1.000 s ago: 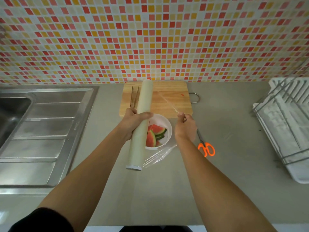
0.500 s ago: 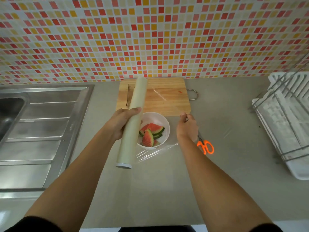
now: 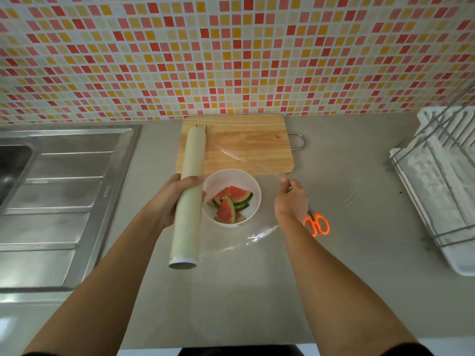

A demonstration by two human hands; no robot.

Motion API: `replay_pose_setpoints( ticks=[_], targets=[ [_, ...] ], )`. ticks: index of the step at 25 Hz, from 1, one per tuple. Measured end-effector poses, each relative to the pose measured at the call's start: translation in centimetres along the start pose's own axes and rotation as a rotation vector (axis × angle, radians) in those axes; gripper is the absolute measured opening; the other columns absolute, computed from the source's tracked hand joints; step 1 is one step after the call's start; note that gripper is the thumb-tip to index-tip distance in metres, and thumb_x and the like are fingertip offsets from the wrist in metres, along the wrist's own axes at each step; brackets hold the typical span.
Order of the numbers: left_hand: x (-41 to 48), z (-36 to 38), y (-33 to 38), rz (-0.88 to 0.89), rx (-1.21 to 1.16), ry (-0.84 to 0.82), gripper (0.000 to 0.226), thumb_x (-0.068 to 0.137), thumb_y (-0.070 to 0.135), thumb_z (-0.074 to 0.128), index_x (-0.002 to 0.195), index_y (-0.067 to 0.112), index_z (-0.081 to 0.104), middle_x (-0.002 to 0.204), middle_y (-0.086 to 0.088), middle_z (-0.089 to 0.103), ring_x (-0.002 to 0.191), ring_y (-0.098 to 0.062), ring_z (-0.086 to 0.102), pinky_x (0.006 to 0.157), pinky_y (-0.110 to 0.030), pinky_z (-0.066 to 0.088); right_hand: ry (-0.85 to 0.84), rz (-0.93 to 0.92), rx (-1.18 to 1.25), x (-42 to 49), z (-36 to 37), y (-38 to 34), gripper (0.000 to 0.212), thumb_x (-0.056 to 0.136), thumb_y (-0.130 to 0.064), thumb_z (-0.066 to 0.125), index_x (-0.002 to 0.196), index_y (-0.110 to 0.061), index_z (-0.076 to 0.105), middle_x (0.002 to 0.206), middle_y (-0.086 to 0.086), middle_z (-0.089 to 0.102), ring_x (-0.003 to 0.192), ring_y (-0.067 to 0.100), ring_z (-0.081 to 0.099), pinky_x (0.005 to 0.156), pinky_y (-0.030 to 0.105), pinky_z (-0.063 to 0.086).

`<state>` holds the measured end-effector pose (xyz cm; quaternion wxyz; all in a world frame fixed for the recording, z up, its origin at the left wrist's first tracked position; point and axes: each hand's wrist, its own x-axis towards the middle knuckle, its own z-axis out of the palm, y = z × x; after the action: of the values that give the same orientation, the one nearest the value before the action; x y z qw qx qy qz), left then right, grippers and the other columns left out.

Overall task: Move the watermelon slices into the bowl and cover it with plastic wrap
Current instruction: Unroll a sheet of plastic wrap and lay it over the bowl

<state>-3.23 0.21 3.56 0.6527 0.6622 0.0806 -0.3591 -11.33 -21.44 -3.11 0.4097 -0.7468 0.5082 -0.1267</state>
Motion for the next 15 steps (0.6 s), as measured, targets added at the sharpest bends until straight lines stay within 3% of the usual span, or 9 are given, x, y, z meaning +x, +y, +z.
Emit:
replay_pose_setpoints(
  ticks=[2,5,8,11,15],
  targets=[
    [0.2,-0.5,-0.3,0.057,0.02,0.071,0.03,0.073,0.022,0.069,0.097,0.008,0.058,0.083,-0.017,0.064,0.059,-0.017,0.066,0.052,-0.027,0.055,0.015,-0.015,-0.011,0.1,0.1,0.4,0.037,0.098,-0.037,0.035,0.109,-0.014,0.061,0.109,0.013,0.067,0.105,0.034,0.057,0.068,0.032,0.032],
    [0.6,-1.1,-0.9,0.14,0.069,0.166,0.015,0.082,0.02,0.06,0.092,0.009,0.063,0.083,-0.016,0.065,0.061,-0.019,0.064,0.056,-0.027,0.054,0.03,-0.028,-0.006,0.2,0.3,0.6,0.036,0.099,-0.036,0.035,0.109,-0.013,0.061,0.108,0.013,0.067,0.104,0.035,0.057,0.067,0.032,0.032],
    [1.5,-2.3,-1.0,0.137,0.09,0.249,0.037,0.079,0.024,0.053,0.116,0.021,0.052,0.092,-0.013,0.068,0.077,-0.026,0.067,0.071,-0.041,0.056,0.032,-0.044,-0.001,0.1,0.4,0.6,0.036,0.099,-0.035,0.036,0.11,-0.013,0.061,0.107,0.013,0.067,0.102,0.035,0.058,0.066,0.031,0.031],
    [1.9,-3.1,-1.2,0.124,0.139,0.181,0.053,0.074,0.03,0.048,0.127,0.026,0.042,0.096,-0.016,0.064,0.079,-0.028,0.065,0.08,-0.048,0.054,0.017,-0.032,-0.007,-0.3,0.8,0.6,0.037,0.099,-0.036,0.035,0.109,-0.012,0.061,0.109,0.013,0.066,0.103,0.035,0.058,0.068,0.031,0.031],
    [1.8,-3.4,-1.8,0.134,0.3,0.198,0.066,0.071,0.043,0.074,0.123,0.023,0.038,0.097,-0.012,0.066,0.079,-0.025,0.067,0.079,-0.045,0.057,0.012,-0.014,-0.012,-0.5,1.0,0.6,0.037,0.099,-0.036,0.034,0.109,-0.012,0.06,0.108,0.013,0.066,0.103,0.035,0.058,0.069,0.031,0.031]
  ],
)
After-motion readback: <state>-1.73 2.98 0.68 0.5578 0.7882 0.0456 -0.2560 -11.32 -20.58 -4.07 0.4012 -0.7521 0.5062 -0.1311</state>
